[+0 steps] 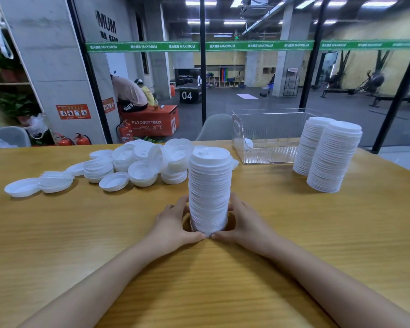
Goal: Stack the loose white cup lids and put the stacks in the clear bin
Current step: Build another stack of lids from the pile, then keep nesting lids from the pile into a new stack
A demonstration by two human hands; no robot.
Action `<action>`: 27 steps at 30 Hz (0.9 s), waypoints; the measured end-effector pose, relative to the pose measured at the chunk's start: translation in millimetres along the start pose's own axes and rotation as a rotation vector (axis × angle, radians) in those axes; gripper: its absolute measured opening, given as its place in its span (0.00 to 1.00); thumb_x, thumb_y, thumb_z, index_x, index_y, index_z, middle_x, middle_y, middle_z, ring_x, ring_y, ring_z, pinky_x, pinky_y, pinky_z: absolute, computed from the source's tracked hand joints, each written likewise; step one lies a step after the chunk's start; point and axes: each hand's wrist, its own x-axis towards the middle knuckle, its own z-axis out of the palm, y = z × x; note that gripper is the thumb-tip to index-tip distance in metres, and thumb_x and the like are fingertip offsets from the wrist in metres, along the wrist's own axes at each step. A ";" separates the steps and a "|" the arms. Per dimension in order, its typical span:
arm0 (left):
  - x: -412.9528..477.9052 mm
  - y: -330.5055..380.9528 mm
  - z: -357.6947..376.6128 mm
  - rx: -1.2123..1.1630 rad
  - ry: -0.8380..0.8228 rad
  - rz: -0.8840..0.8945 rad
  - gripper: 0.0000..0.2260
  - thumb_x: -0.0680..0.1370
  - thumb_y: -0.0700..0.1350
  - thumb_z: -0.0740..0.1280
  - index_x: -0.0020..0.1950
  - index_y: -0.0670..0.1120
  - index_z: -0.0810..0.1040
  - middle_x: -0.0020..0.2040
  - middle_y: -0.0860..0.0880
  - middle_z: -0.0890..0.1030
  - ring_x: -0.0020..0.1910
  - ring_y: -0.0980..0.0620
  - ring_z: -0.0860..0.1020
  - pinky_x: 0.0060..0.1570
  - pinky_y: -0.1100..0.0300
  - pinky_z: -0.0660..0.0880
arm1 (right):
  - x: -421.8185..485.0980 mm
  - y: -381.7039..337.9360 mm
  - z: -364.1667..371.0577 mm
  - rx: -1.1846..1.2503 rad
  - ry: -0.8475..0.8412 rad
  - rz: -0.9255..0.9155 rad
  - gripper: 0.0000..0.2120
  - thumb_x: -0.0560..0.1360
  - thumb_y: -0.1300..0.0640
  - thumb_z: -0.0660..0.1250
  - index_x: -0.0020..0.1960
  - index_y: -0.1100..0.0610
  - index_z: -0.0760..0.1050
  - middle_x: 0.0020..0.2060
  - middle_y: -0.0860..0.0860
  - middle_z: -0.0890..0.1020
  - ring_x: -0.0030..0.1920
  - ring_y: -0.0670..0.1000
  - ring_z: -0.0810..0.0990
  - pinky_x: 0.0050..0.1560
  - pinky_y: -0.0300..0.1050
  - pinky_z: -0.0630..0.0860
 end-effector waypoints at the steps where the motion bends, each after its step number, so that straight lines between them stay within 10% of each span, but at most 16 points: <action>1: 1.5 -1.0 2.3 -0.030 0.011 0.000 0.47 0.54 0.68 0.67 0.71 0.56 0.65 0.60 0.56 0.78 0.64 0.54 0.71 0.65 0.50 0.68 | 0.9 0.6 0.1 0.022 0.013 0.001 0.46 0.61 0.40 0.77 0.74 0.43 0.59 0.56 0.39 0.76 0.64 0.47 0.72 0.64 0.52 0.71; 27: 136.5 205.6 198.2 0.087 -0.127 0.247 0.37 0.66 0.65 0.75 0.70 0.57 0.65 0.61 0.55 0.78 0.65 0.49 0.69 0.63 0.54 0.59 | -109.2 169.3 -200.4 -0.098 0.325 0.414 0.54 0.53 0.32 0.76 0.74 0.40 0.57 0.60 0.44 0.80 0.67 0.51 0.73 0.67 0.58 0.69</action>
